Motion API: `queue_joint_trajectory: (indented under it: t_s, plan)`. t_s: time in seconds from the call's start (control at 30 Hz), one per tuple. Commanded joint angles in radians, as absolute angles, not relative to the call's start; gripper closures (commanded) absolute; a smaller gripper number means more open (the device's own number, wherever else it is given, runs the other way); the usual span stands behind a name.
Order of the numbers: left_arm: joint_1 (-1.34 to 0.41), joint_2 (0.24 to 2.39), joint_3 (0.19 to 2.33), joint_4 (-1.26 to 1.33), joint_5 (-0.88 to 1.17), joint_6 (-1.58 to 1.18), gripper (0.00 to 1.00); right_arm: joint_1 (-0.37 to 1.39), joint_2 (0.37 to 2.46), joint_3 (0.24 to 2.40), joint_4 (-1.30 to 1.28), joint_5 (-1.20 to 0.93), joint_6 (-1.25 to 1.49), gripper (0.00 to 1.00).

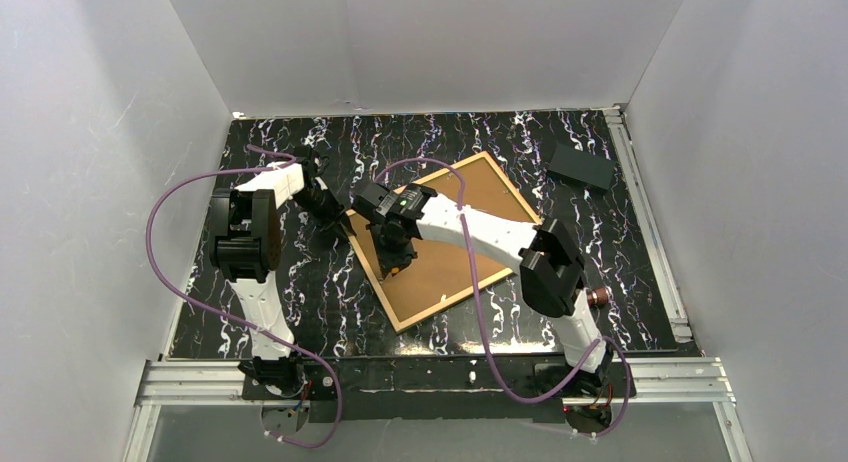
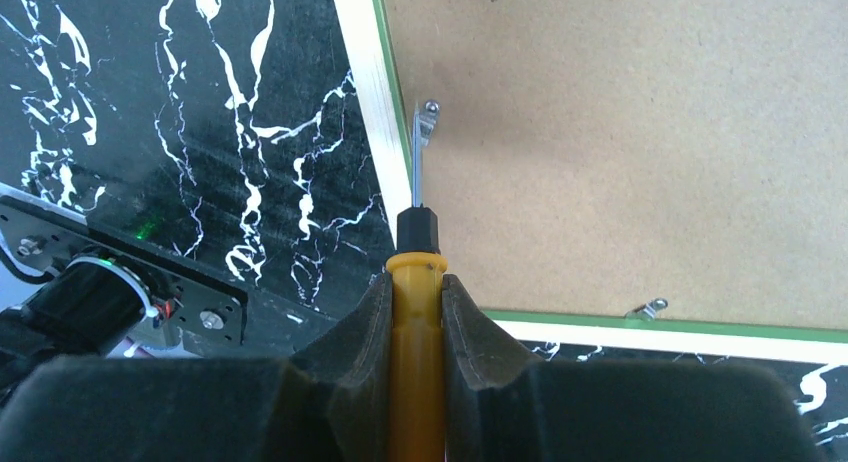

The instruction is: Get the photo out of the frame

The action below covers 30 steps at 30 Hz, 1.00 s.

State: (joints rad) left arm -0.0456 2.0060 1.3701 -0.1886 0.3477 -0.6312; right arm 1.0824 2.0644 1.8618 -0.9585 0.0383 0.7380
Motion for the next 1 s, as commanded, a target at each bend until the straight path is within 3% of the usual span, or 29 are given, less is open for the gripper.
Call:
queue_joint_trajectory:
  t_s: [0.0,0.97]
  plan:
    - [-0.024,2.059,1.356,-0.277,0.213,-0.625,1.0,1.083,2.091,1.926,-0.947,-0.017,0.718,0.99]
    - [-0.025,2.057,1.355,-0.276,0.215,-0.629,1.0,1.091,2.127,1.87,-0.959,0.007,0.726,0.99]
